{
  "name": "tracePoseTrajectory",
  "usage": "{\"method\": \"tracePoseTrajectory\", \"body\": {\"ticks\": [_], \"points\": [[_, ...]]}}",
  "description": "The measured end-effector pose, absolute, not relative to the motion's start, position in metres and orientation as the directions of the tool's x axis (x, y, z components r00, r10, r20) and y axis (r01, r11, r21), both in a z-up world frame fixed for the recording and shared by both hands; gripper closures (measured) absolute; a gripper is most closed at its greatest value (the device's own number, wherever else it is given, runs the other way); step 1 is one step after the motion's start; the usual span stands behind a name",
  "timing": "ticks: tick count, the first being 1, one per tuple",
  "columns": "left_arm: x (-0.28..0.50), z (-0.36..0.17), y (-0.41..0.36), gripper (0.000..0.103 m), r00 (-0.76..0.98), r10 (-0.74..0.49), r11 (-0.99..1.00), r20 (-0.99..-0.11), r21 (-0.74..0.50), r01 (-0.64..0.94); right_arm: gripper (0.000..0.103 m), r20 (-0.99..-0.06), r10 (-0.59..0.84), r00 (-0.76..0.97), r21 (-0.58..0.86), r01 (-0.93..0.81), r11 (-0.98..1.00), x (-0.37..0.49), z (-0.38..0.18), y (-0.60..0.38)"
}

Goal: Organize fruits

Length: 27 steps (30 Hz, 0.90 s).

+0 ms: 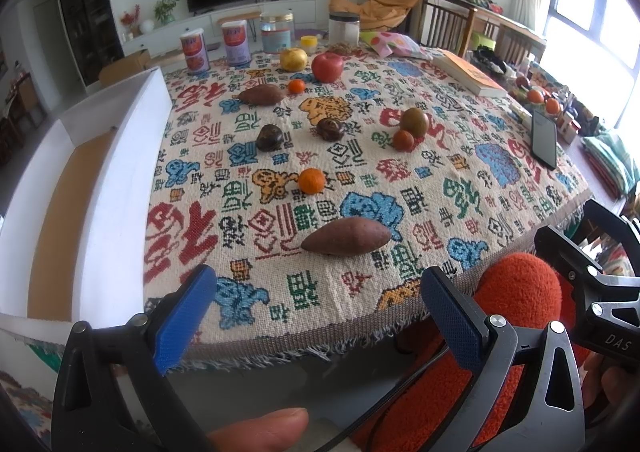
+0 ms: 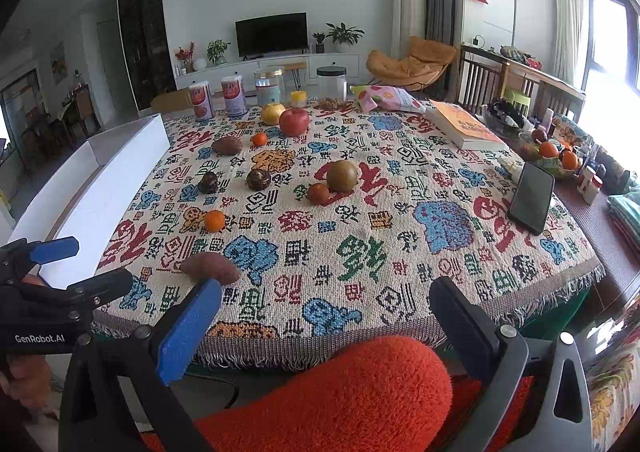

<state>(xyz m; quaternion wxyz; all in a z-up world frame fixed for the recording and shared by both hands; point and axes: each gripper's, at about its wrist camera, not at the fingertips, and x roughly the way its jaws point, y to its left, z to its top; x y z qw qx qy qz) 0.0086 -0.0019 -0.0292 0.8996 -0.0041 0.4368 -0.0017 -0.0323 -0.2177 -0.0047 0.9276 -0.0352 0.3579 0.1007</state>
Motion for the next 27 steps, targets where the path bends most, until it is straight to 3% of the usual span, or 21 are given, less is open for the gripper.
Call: {"method": "tracePoseTrajectory", "body": {"ticks": [27], "points": [[0.0083, -0.0304, -0.0002, 0.001, 0.619, -0.006, 1.000, -0.786, -0.010, -0.004, 0.000, -0.673, 0.164, 0.721, 0.010, -0.213, 0.977, -0.0325, -0.0058, -0.2167]]}}
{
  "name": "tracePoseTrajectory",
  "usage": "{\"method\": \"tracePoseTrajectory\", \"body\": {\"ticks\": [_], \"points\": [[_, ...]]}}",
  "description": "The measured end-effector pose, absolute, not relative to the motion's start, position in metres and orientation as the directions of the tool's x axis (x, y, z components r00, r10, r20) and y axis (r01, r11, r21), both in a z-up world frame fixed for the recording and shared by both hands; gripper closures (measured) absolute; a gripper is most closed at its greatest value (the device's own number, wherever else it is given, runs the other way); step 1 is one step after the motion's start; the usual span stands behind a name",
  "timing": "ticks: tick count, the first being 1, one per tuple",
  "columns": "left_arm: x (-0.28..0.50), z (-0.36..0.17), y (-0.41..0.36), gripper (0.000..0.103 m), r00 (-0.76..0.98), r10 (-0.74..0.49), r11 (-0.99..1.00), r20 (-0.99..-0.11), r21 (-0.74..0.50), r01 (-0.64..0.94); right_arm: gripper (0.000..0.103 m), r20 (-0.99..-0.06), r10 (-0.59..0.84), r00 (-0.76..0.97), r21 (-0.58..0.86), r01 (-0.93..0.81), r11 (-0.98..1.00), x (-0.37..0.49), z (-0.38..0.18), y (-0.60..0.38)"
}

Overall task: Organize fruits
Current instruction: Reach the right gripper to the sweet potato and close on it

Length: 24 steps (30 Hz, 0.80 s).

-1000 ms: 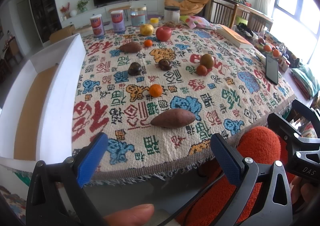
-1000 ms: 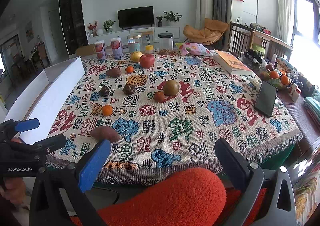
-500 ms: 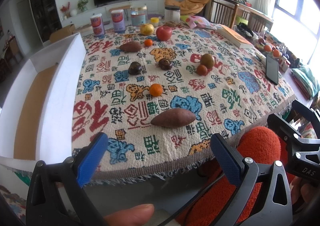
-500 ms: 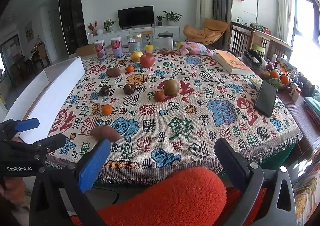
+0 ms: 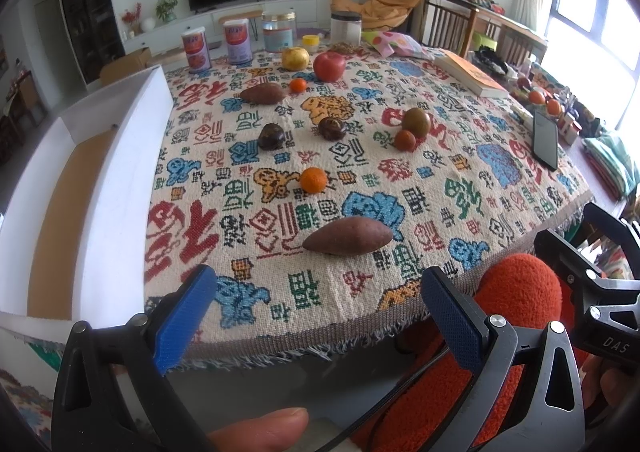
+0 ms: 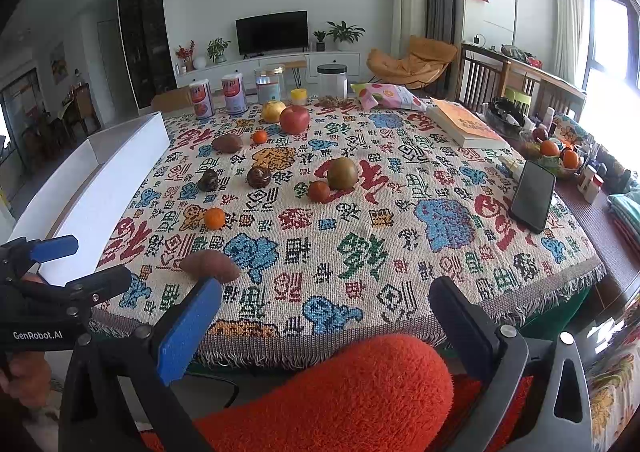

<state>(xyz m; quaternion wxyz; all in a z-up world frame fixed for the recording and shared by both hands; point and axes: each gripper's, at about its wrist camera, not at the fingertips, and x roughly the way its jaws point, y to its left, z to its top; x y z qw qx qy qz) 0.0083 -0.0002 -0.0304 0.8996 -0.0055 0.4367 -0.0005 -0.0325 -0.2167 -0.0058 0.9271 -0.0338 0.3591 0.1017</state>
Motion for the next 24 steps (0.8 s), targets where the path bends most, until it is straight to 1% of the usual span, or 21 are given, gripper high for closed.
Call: {"method": "tracePoseTrajectory", "body": {"ticks": [8, 12, 16, 19, 24], "points": [[0.009, -0.031, 0.001, 0.001, 0.614, -0.006, 1.000, -0.789, -0.012, -0.005, 0.000, -0.675, 0.165, 0.719, 0.010, -0.214, 0.977, -0.033, -0.007, -0.216], [0.011, -0.033, 0.005, 0.001, 0.594, 0.004, 1.000, -0.804, -0.004, -0.012, 0.000, -0.671, 0.167, 0.723, 0.001, -0.224, 0.974, -0.028, -0.010, -0.222], [0.013, -0.039, 0.028, 0.001, 0.571, 0.022, 0.999, -0.820, -0.010, -0.053, 0.000, -0.673, 0.054, 0.737, -0.040, -0.109, 0.993, -0.007, -0.010, -0.262], [0.020, -0.059, 0.044, 0.001, 0.539, 0.033, 0.996, -0.841, -0.014, -0.083, 0.000, -0.700, -0.007, 0.714, -0.028, -0.018, 0.999, 0.014, -0.016, -0.295], [0.048, -0.112, 0.049, 0.001, 0.456, 0.040, 0.996, -0.889, -0.003, -0.093, 0.000, -0.784, -0.029, 0.621, -0.035, 0.003, 0.999, 0.070, -0.044, -0.317]]}}
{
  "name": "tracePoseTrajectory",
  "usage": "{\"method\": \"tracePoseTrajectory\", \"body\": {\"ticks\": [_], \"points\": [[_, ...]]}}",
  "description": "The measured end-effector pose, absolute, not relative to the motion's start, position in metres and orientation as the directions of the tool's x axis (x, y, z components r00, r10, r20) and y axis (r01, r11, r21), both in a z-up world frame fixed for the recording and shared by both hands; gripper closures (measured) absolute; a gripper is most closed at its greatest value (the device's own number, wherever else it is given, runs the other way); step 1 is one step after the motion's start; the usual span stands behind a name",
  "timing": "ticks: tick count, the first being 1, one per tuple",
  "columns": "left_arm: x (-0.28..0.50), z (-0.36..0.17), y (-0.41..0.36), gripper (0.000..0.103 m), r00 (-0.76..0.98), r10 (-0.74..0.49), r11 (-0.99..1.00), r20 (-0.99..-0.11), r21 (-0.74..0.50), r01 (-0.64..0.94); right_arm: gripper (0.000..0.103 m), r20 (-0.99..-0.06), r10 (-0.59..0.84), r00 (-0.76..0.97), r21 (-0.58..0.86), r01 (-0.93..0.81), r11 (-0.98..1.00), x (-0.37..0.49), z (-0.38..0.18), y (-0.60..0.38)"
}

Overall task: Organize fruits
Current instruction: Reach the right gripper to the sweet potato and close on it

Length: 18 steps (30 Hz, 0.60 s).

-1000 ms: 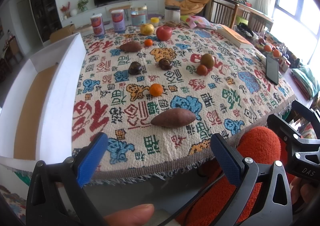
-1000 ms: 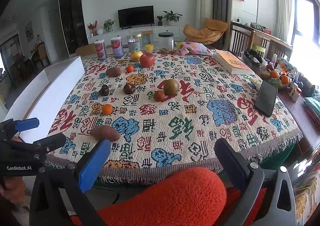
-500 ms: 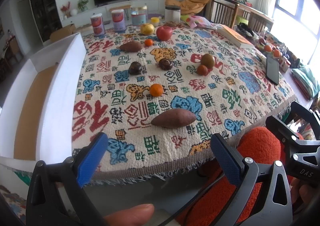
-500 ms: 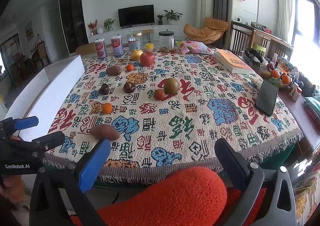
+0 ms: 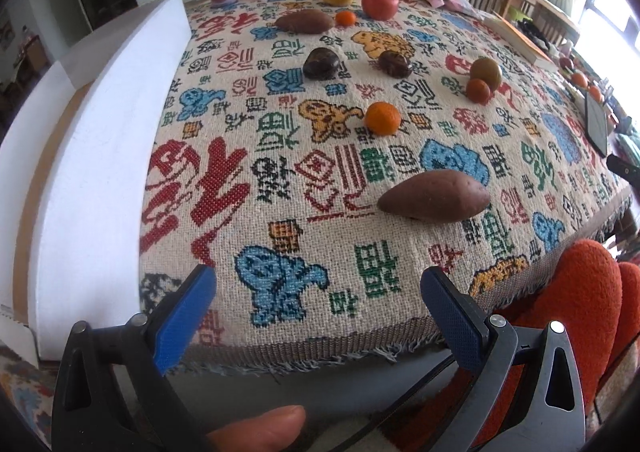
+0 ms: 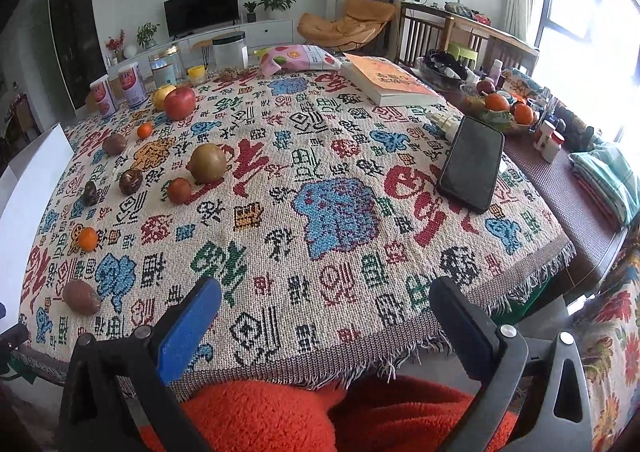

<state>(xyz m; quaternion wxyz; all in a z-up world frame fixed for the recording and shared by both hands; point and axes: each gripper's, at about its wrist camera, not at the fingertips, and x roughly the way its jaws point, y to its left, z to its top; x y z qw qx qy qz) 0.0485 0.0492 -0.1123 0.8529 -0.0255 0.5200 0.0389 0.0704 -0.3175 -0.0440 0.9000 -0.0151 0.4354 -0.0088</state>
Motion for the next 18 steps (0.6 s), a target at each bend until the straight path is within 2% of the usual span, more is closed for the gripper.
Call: {"method": "tracePoseTrajectory", "body": {"ticks": [4, 6, 11, 16, 18], "points": [[0.064, -0.143, 0.054, 0.001, 0.418, 0.073, 0.993, -0.906, 0.029, -0.111, 0.000, -0.872, -0.025, 0.488, -0.008, 0.036, 0.999, 0.123, -0.077, -0.325], [0.065, -0.147, 0.061, 0.000, 0.427, 0.042, 0.992, -0.903, -0.014, -0.127, 0.000, -0.896, -0.011, 0.443, 0.022, 0.069, 0.997, 0.144, -0.090, -0.326], [0.069, -0.147, 0.072, 0.000, 0.450, 0.056, 0.990, -0.891, -0.010, -0.142, 0.000, -0.904, 0.013, 0.427, 0.096, 0.175, 0.980, 0.187, -0.111, -0.319], [0.069, -0.148, 0.073, 0.000, 0.465, 0.059, 0.988, -0.884, -0.016, -0.156, 0.000, -0.884, -0.105, 0.455, -0.016, 0.195, 0.981, 0.204, -0.125, -0.299], [0.070, -0.149, 0.073, 0.000, 0.470, 0.064, 0.986, -0.880, -0.017, -0.166, 0.000, -0.880, -0.100, 0.465, -0.009, 0.193, 0.981, 0.205, -0.125, -0.299]]}}
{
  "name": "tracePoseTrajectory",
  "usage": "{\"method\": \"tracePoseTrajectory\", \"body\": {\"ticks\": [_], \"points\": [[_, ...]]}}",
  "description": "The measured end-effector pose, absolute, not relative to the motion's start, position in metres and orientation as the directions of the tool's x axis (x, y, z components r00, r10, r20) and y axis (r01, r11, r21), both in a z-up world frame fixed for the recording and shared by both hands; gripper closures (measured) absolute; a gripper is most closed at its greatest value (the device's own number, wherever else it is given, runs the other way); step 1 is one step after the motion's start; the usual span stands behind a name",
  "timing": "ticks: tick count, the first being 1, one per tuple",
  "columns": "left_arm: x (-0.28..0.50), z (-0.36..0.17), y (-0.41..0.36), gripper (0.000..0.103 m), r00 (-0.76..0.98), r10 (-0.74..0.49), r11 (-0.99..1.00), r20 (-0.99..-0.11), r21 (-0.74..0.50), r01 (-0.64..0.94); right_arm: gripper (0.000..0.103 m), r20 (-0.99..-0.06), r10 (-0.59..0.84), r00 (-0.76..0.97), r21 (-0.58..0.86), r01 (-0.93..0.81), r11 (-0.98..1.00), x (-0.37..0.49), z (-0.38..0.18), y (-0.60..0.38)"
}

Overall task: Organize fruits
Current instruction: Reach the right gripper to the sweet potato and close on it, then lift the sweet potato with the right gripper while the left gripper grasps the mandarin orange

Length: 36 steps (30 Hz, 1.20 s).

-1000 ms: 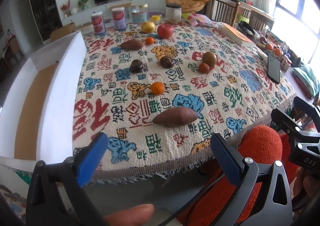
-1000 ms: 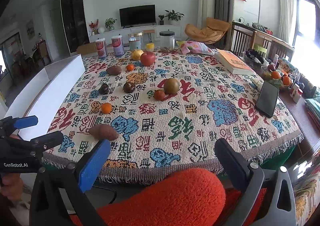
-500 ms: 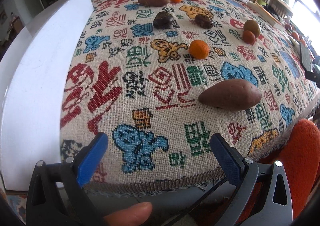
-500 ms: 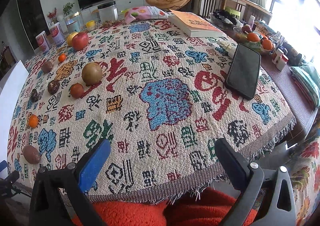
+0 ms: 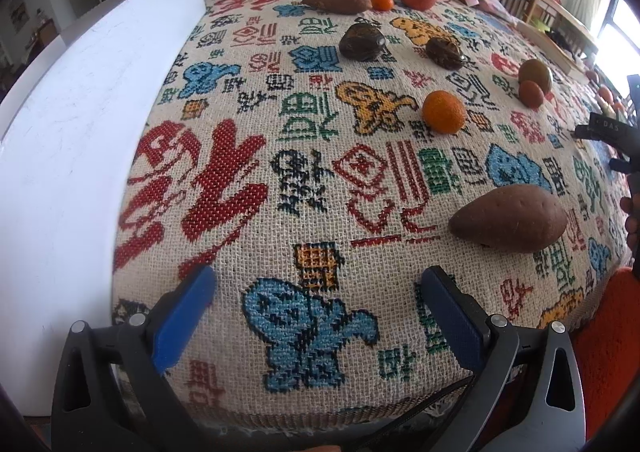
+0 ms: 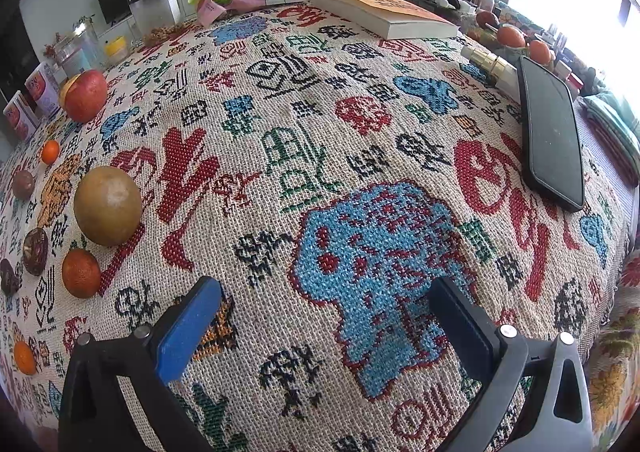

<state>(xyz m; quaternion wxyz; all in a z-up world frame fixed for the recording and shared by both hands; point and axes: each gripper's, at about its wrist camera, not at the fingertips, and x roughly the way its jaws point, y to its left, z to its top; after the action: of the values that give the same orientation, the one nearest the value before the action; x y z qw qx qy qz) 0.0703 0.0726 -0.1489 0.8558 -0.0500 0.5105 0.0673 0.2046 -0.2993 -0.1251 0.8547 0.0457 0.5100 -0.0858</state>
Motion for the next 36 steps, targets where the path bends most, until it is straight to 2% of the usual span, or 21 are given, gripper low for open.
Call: {"method": "tracePoseTrajectory", "body": {"ticks": [10, 13, 16, 18, 20, 22, 24, 27, 29, 31, 32, 35, 36], "points": [[0.078, -0.148, 0.073, 0.000, 0.427, 0.059, 0.984, -0.902, -0.020, -0.178, 0.000, -0.859, -0.097, 0.503, -0.003, 0.185, 0.983, 0.211, -0.126, -0.305], [0.076, -0.139, 0.080, 0.002, 0.429, 0.000, 0.979, -0.903, -0.088, -0.185, 0.000, -0.866, -0.074, 0.494, -0.005, 0.141, 0.990, 0.214, -0.125, -0.305], [0.063, -0.109, 0.090, 0.002, 0.529, -0.045, 0.974, -0.847, -0.156, -0.167, 0.003, -0.859, 0.109, 0.500, 0.118, -0.012, 0.993, 0.196, -0.107, -0.296], [0.057, -0.089, 0.096, 0.001, 0.582, -0.054, 0.974, -0.811, -0.170, -0.147, 0.003, -0.816, 0.306, 0.490, 0.228, -0.214, 0.950, 0.173, -0.085, -0.271], [0.053, -0.072, 0.104, 0.001, 0.618, -0.067, 0.970, -0.783, -0.196, -0.143, 0.003, -0.775, 0.510, 0.373, 0.341, -0.432, 0.835, 0.150, -0.070, -0.234], [0.052, -0.060, 0.112, 0.001, 0.641, -0.085, 0.961, -0.763, -0.232, -0.148, 0.003, -0.754, 0.610, 0.244, 0.384, -0.589, 0.711, 0.125, -0.064, -0.188], [0.050, -0.052, 0.118, 0.001, 0.651, -0.103, 0.954, -0.752, -0.260, -0.150, 0.003, -0.783, 0.597, 0.173, 0.334, -0.693, 0.639, 0.107, -0.068, -0.143], [0.040, -0.045, 0.120, 0.001, 0.660, -0.115, 0.954, -0.742, -0.268, -0.135, 0.009, -0.861, 0.488, 0.143, 0.192, -0.797, 0.573, 0.087, -0.086, -0.089], [0.033, -0.043, 0.120, 0.001, 0.665, -0.112, 0.958, -0.739, -0.257, -0.124, 0.016, -0.899, 0.417, 0.132, 0.124, -0.837, 0.533, 0.082, -0.100, -0.064], [0.028, -0.042, 0.119, 0.001, 0.667, -0.106, 0.963, -0.737, -0.244, -0.117, 0.029, -0.932, 0.345, 0.109, 0.083, -0.864, 0.497, 0.082, -0.113, -0.053], [0.027, -0.043, 0.119, 0.001, 0.667, -0.104, 0.964, -0.738, -0.240, -0.116, 0.030, -0.943, 0.313, 0.112, 0.058, -0.871, 0.487, 0.079, -0.117, -0.048], [0.026, -0.049, 0.120, 0.001, 0.657, -0.108, 0.961, -0.747, -0.247, -0.123, 0.044, -0.955, 0.259, 0.146, -0.001, -0.873, 0.487, 0.078, -0.120, -0.047], [0.027, -0.051, 0.120, 0.001, 0.651, -0.113, 0.959, -0.750, -0.253, -0.125, 0.054, -0.955, 0.261, 0.144, 0.005, -0.868, 0.497, 0.079, -0.119, -0.050]]}}
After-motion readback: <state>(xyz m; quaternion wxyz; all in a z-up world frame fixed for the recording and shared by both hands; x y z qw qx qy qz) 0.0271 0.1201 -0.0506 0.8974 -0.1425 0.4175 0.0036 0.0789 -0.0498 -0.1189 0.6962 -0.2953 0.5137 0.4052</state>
